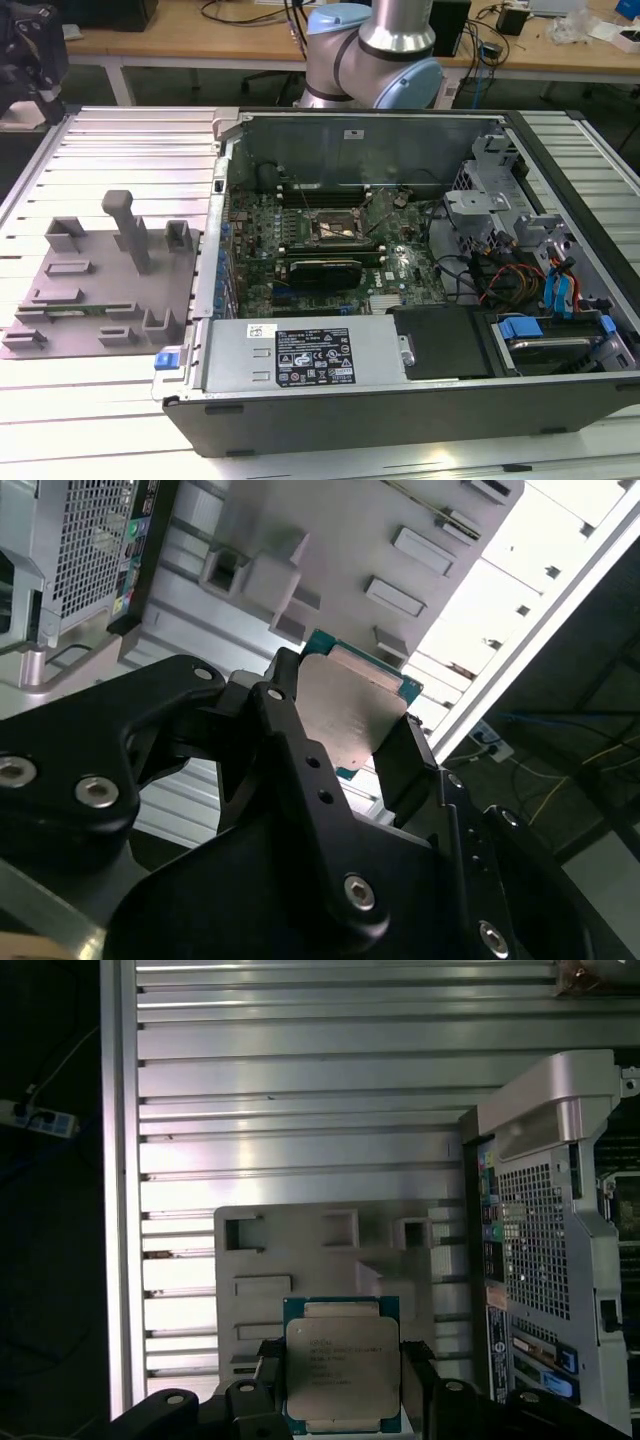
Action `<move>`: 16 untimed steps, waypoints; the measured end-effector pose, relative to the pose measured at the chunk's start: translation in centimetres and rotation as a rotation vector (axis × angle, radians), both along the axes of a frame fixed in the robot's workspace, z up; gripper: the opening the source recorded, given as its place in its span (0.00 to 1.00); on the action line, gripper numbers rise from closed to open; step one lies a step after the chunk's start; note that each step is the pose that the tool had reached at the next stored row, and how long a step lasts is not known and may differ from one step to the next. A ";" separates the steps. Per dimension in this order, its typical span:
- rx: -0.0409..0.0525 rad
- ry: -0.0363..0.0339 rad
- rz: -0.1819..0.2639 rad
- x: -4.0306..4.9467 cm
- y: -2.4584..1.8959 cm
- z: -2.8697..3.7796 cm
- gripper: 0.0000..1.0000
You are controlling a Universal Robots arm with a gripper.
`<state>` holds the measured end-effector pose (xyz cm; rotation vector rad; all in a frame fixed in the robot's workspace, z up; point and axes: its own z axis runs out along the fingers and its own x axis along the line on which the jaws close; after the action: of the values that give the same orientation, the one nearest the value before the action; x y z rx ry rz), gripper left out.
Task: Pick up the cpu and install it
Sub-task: 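Pick up the cpu and move it towards the insertion slot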
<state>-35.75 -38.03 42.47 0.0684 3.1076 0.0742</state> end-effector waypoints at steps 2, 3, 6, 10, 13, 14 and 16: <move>0.0000 0.0000 0.000 0.31 0.00 0.00 0.55; 0.0000 0.0000 0.000 0.47 0.00 0.00 0.55; 0.0000 0.0000 0.000 1.17 0.00 0.00 0.55; 0.0001 0.0000 0.000 1.82 0.00 0.00 0.55; 0.0000 0.0000 0.000 2.39 0.00 0.00 0.55; 0.0000 0.0000 0.000 2.61 0.01 0.00 0.55; 0.0000 0.0000 0.000 3.03 0.01 0.00 0.55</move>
<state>-32.72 -38.02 42.47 0.0685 3.1076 0.0742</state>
